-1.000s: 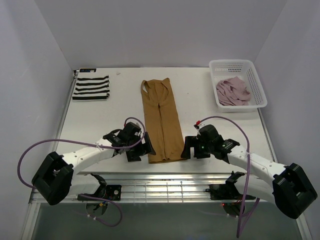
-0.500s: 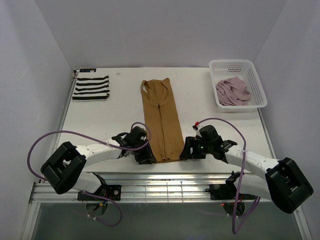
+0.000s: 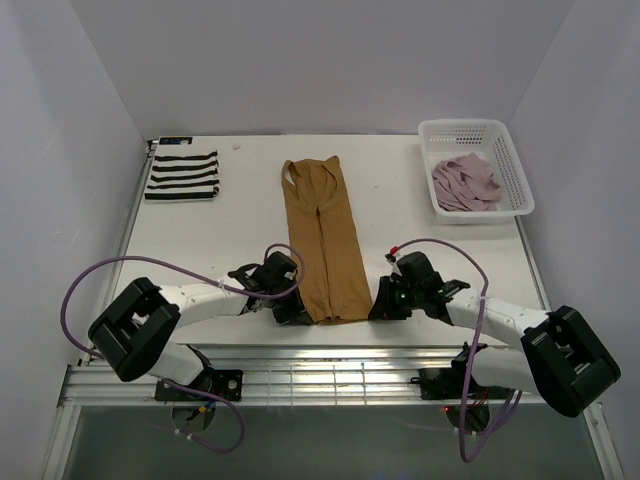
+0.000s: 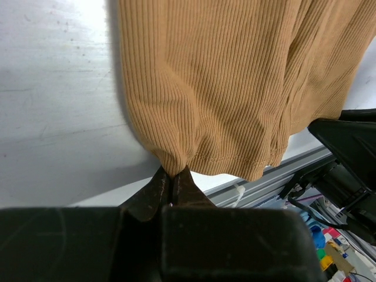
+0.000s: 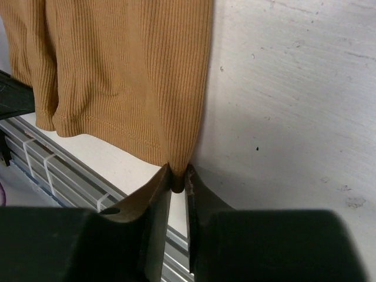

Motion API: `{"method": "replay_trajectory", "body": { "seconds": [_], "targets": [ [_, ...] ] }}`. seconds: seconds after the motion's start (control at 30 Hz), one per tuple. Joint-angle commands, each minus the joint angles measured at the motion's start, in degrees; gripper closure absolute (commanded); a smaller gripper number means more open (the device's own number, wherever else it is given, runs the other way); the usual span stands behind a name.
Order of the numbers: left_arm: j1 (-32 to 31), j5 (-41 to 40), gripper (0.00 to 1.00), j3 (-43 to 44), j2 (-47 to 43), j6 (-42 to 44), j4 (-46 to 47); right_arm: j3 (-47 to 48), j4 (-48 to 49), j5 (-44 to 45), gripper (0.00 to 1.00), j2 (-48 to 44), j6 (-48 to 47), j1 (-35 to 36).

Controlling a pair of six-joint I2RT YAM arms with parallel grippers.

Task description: Fold and stack the tank tops

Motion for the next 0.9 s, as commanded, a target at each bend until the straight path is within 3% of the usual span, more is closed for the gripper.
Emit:
{"method": "replay_trajectory", "body": {
  "seconds": [0.0,0.03,0.07,0.5,0.63,0.87],
  "targets": [
    [-0.36,-4.62,1.0,-0.69,1.15,1.42,-2.31,-1.34,1.32,-0.59,0.79,0.98,-1.1,-0.06],
    [-0.27,-4.88,1.0,-0.69,0.62,1.33,-2.4,-1.08,1.84,-0.77,0.89,1.25,-1.63,0.02],
    [-0.27,-5.23,1.0,-0.52,0.1,0.9,-2.4,-0.81,2.2,-1.29,0.92,1.42,-1.98,0.03],
    [-0.18,-10.85,1.0,7.55,-7.47,-0.08,-8.37,8.05,1.85,5.11,0.92,-6.66,-5.58,-0.06],
    [1.13,-14.55,1.0,13.89,-5.63,2.02,-11.36,15.25,0.71,6.87,0.92,-3.6,-7.52,-0.76],
    [8.16,-13.15,1.0,22.68,-1.76,8.08,-10.93,24.58,1.06,6.52,0.92,4.57,-9.8,-3.84]
  ]
}}
